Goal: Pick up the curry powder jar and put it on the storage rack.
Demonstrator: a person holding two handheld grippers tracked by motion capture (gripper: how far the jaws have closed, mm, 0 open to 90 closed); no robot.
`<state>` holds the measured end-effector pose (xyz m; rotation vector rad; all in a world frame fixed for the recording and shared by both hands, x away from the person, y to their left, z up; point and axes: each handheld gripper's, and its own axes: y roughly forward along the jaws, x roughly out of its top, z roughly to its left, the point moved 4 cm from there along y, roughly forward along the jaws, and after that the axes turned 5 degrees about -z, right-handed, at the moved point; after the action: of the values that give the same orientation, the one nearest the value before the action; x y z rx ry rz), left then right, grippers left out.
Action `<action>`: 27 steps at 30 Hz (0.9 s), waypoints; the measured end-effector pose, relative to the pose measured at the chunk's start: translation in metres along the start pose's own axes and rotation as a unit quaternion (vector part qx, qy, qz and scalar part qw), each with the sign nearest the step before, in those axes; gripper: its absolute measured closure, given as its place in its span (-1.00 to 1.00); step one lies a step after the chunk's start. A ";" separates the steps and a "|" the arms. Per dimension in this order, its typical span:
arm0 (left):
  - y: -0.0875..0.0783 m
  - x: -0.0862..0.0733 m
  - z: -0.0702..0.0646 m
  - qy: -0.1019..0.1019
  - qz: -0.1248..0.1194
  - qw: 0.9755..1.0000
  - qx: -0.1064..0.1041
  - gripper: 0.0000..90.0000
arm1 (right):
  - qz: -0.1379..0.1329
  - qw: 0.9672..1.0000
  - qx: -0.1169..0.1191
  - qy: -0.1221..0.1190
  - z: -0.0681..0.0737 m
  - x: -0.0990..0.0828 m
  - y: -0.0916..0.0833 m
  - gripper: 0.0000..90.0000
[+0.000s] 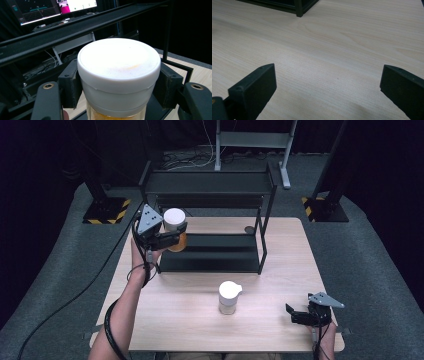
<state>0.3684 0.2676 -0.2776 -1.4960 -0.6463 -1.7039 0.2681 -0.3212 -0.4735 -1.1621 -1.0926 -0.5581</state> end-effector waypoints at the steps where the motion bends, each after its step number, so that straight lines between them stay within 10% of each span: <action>1: 0.001 0.001 0.001 0.001 0.000 1.000 0.000 -0.25 | 0.000 1.000 0.000 0.000 0.000 0.000 0.000 -1.00; 27: 0.020 0.023 0.021 -0.018 0.008 1.000 -0.009 -0.25 | 0.002 1.000 0.002 0.000 -0.001 0.001 0.000 -1.00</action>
<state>0.3962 0.2672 -0.2534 -1.5448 -0.6369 -1.6779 0.2689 -0.3215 -0.4732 -1.1617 -1.0897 -0.5526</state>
